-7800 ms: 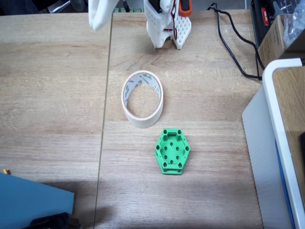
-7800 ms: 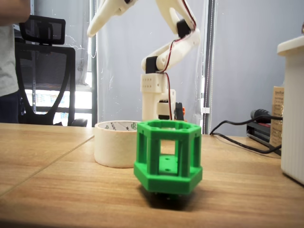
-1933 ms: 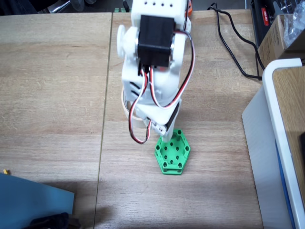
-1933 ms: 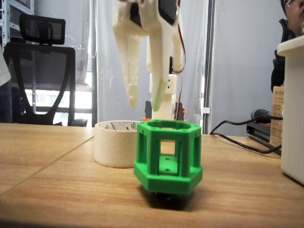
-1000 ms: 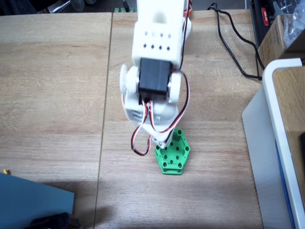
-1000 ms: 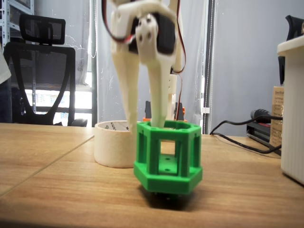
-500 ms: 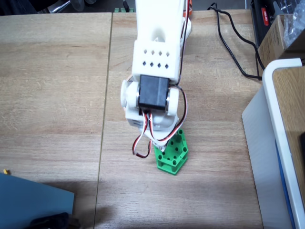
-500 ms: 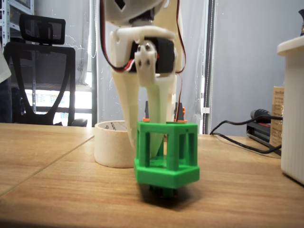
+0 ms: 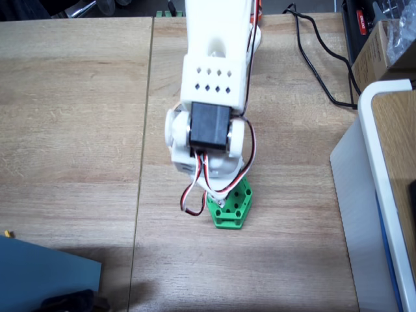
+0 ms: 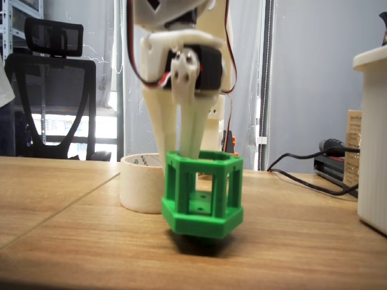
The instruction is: Grasp a component and put it in the bin.
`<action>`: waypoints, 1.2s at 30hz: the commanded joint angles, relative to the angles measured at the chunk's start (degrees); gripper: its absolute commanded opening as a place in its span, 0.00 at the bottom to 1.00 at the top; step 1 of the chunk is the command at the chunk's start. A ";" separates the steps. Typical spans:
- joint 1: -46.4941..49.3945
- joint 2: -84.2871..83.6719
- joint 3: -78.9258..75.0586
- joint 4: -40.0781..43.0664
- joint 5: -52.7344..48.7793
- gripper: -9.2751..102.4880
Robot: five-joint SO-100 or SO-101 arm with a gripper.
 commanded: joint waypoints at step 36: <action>1.49 47.81 23.29 0.44 0.00 0.08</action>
